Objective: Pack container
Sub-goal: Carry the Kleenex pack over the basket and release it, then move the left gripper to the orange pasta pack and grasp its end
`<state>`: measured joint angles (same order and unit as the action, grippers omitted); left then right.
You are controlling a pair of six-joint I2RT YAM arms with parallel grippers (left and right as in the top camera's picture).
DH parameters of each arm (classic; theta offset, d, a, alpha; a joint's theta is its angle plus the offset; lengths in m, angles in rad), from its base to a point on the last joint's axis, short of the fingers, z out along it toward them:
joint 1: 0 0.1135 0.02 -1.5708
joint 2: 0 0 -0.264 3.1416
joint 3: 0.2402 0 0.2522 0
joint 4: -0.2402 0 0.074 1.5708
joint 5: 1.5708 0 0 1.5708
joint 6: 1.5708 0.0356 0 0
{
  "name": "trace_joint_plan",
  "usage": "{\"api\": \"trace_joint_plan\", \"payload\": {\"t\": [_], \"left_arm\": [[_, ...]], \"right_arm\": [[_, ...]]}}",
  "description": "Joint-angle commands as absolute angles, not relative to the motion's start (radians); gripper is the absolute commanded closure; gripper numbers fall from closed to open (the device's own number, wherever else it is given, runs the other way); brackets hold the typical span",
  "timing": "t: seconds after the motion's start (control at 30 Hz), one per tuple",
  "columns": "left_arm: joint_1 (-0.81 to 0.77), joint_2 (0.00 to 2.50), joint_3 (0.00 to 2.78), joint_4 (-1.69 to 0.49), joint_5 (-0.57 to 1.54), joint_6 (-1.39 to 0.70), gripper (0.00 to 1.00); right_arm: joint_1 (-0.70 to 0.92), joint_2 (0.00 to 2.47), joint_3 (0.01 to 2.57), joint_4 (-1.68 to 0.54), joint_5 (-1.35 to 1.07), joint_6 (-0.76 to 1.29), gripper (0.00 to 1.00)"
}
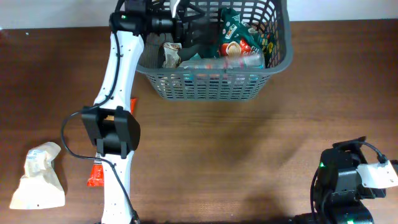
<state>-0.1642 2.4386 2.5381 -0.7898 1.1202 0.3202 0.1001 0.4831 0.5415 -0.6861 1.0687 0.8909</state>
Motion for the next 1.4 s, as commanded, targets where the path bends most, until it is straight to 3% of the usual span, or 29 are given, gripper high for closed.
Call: {"api": "trace_joint_plan", "payload": {"t": [0.0,0.2,0.27,0.53,0.7,1.1,1.37], "left_arm": [[-0.160,2.365,2.594,-0.803,0.752,0.286,0.01],[-0.105,2.201,2.594,-0.836,0.378,0.308,0.01],[-0.070,2.156,2.594,-0.874,0.306,0.312,0.01],[0.104,2.099,2.594,-1.042,0.296,0.346,0.01],[0.130,2.100,2.592,-1.106,0.282,0.379,0.01],[0.152,2.100,2.441,-1.330,0.059,0.426,0.01],[0.263,2.100,2.252,-1.357,0.126,0.474,0.01]], "right_arm": [[0.104,0.476,0.568,-0.680,1.283,0.891,0.01],[0.104,0.476,0.667,-0.676,1.592,0.891,0.01],[0.106,0.474,0.720,-0.685,1.590,0.888,0.01],[0.225,0.323,0.796,-0.800,1.493,0.888,0.01],[0.310,0.190,0.796,-0.925,1.493,0.887,0.01],[0.323,0.119,0.795,-0.939,1.496,0.888,0.01],[0.323,0.119,0.795,-0.939,1.496,0.888,0.01]]}}
